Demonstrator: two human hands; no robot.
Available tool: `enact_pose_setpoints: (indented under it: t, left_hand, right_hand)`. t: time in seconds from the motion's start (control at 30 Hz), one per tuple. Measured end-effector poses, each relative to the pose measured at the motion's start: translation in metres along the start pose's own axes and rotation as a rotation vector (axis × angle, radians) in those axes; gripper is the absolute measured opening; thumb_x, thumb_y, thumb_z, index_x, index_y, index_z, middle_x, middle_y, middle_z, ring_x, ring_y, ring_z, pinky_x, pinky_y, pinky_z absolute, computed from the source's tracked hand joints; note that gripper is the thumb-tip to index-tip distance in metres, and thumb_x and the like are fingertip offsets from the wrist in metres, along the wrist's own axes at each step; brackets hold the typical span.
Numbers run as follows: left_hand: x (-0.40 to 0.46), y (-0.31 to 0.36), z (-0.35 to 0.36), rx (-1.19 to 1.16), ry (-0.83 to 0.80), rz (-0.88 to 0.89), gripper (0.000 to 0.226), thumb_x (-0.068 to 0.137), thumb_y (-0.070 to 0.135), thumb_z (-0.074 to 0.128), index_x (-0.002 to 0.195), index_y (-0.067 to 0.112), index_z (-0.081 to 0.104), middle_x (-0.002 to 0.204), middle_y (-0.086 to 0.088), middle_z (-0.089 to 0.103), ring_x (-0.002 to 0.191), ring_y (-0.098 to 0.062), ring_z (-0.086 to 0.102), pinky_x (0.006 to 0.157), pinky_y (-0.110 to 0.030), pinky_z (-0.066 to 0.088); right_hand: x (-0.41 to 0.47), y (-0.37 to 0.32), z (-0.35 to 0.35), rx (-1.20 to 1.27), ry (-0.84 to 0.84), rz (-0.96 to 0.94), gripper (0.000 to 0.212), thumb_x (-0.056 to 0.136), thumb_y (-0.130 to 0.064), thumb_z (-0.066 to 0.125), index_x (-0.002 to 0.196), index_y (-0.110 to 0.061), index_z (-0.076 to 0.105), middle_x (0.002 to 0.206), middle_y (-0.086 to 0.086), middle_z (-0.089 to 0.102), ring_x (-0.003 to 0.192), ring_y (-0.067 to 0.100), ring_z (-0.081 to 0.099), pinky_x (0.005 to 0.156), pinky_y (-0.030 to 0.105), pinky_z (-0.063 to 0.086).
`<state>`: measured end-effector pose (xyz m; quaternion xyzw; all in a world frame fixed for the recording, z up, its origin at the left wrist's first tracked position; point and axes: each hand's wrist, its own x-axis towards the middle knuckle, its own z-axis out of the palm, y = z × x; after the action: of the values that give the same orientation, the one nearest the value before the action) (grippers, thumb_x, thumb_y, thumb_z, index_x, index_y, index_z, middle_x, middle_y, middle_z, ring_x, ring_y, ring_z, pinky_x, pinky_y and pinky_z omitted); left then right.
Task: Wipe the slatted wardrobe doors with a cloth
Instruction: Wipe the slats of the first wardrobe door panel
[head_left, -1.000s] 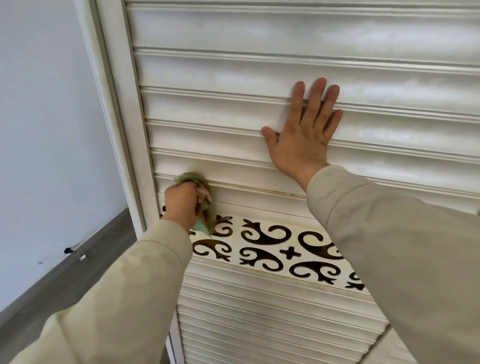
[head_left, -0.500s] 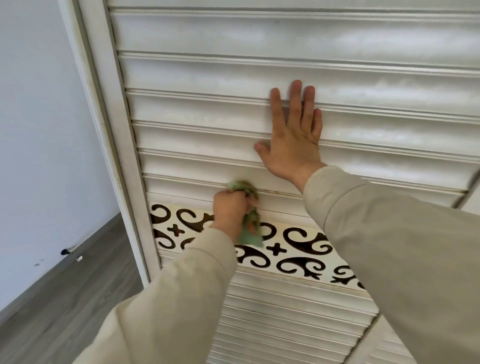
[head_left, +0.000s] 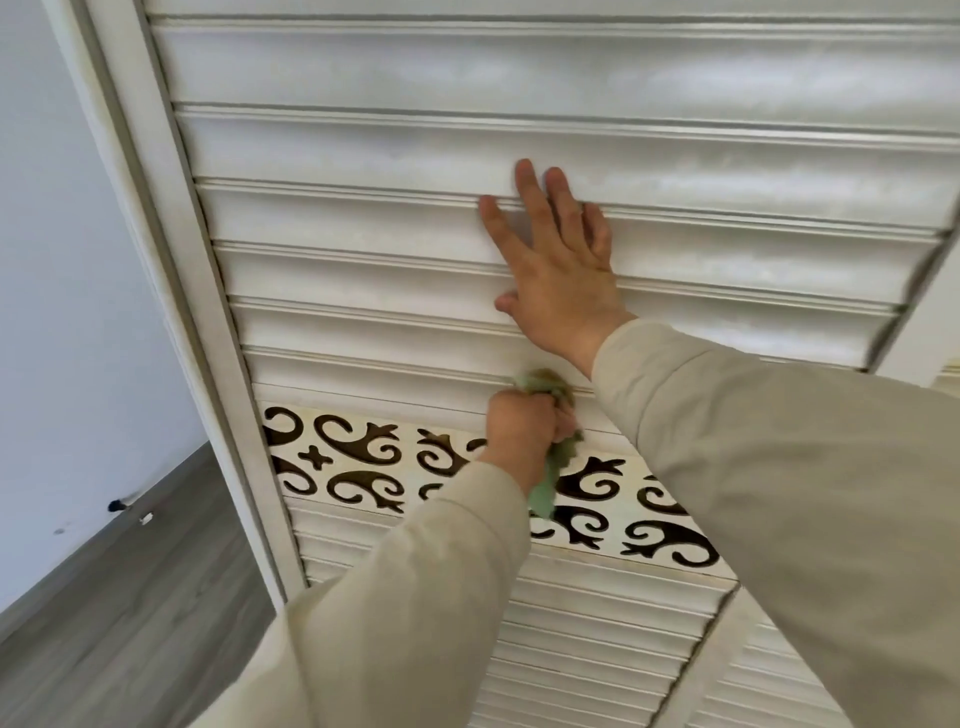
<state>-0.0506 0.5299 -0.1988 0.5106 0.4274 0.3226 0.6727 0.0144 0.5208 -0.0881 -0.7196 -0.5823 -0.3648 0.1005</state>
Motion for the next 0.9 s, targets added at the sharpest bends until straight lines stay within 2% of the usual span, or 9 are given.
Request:
enact_pose_setpoints:
  t: [0.13, 0.27, 0.37, 0.43, 0.53, 0.63, 0.77, 0.83, 0.9]
  left_hand:
    - [-0.002, 0.001, 0.006, 0.118, 0.087, 0.011, 0.016, 0.089, 0.005, 0.054, 0.097, 0.003, 0.067, 0.088, -0.014, 0.071, 0.093, -0.031, 0.067, 0.083, -0.034, 0.053]
    - [-0.001, 0.009, -0.036, -0.031, 0.219, 0.005, 0.014, 0.087, 0.0, 0.051, 0.091, -0.001, 0.064, 0.069, -0.008, 0.064, 0.069, -0.023, 0.064, 0.068, -0.031, 0.055]
    - [-0.003, 0.018, -0.056, -0.087, 0.273, 0.006, 0.02, 0.08, 0.0, 0.058, 0.1, 0.003, 0.06, 0.076, -0.005, 0.062, 0.067, -0.019, 0.061, 0.062, -0.029, 0.052]
    - [-0.005, 0.018, -0.055, -0.104, 0.322, -0.026, 0.027, 0.078, 0.001, 0.055, 0.103, 0.004, 0.062, 0.077, -0.007, 0.062, 0.07, -0.022, 0.061, 0.062, -0.031, 0.052]
    - [-0.015, 0.016, -0.033, -0.096, 0.352, -0.036, 0.01, 0.09, 0.006, 0.049, 0.092, 0.008, 0.059, 0.07, -0.006, 0.055, 0.059, -0.02, 0.049, 0.053, -0.028, 0.039]
    - [-0.027, 0.007, 0.009, -0.096, 0.333, -0.036, 0.009, 0.092, 0.002, 0.05, 0.09, 0.006, 0.057, 0.072, -0.009, 0.054, 0.073, -0.024, 0.054, 0.065, -0.03, 0.044]
    - [-0.045, -0.012, 0.094, -0.197, 0.123, -0.058, 0.021, 0.093, -0.006, 0.043, 0.089, 0.005, 0.059, 0.072, -0.01, 0.058, 0.057, -0.019, 0.054, 0.04, -0.019, 0.042]
    - [-0.051, -0.022, 0.135, -0.082, 0.004, 0.0, 0.021, 0.094, 0.002, 0.05, 0.11, 0.002, 0.063, 0.09, -0.012, 0.067, 0.067, -0.017, 0.061, 0.054, -0.019, 0.049]
    - [-0.05, -0.028, 0.155, -0.04, 0.05, -0.002, 0.03, 0.095, 0.015, 0.053, 0.121, 0.003, 0.06, 0.114, -0.011, 0.068, 0.096, -0.021, 0.066, 0.082, -0.023, 0.052]
  right_hand:
    - [-0.01, 0.018, -0.007, 0.003, 0.024, -0.103, 0.098, 0.086, -0.037, 0.069, 0.158, -0.028, 0.003, 0.165, 0.004, -0.014, 0.151, 0.025, -0.013, 0.119, 0.041, 0.0]
    - [-0.034, 0.049, -0.015, 0.025, 0.078, -0.135, 0.086, 0.087, -0.036, 0.067, 0.157, -0.018, 0.019, 0.166, 0.008, 0.004, 0.152, 0.026, 0.003, 0.12, 0.042, 0.004]
    - [-0.058, 0.08, -0.021, -0.011, 0.178, -0.018, 0.079, 0.086, -0.037, 0.067, 0.153, -0.015, 0.031, 0.164, 0.011, 0.013, 0.151, 0.031, 0.01, 0.118, 0.051, 0.009]
    - [-0.073, 0.106, -0.028, -0.047, 0.198, 0.089, 0.082, 0.085, -0.041, 0.066, 0.154, -0.016, 0.029, 0.165, 0.011, 0.01, 0.151, 0.034, 0.006, 0.117, 0.056, 0.006]
    - [-0.085, 0.139, -0.034, -0.074, 0.137, 0.144, 0.09, 0.088, -0.051, 0.062, 0.158, -0.02, 0.015, 0.166, 0.009, -0.002, 0.151, 0.036, -0.004, 0.116, 0.061, 0.001]
    - [-0.085, 0.152, -0.033, -0.072, 0.059, 0.096, 0.093, 0.089, -0.053, 0.06, 0.159, -0.024, 0.005, 0.165, 0.006, -0.012, 0.15, 0.036, -0.012, 0.118, 0.061, 0.001]
    - [-0.082, 0.152, -0.034, -0.029, 0.015, 0.08, 0.09, 0.091, -0.046, 0.056, 0.158, -0.025, -0.001, 0.164, 0.003, -0.019, 0.149, 0.034, -0.018, 0.119, 0.059, -0.003]
    - [-0.083, 0.152, -0.036, -0.001, 0.004, 0.068, 0.089, 0.09, -0.042, 0.054, 0.158, -0.025, -0.001, 0.163, 0.002, -0.021, 0.149, 0.033, -0.02, 0.119, 0.058, -0.004]
    - [-0.087, 0.156, -0.04, 0.018, -0.012, 0.037, 0.086, 0.09, -0.042, 0.05, 0.158, -0.025, 0.0, 0.163, 0.002, -0.021, 0.149, 0.031, -0.02, 0.12, 0.056, -0.004]
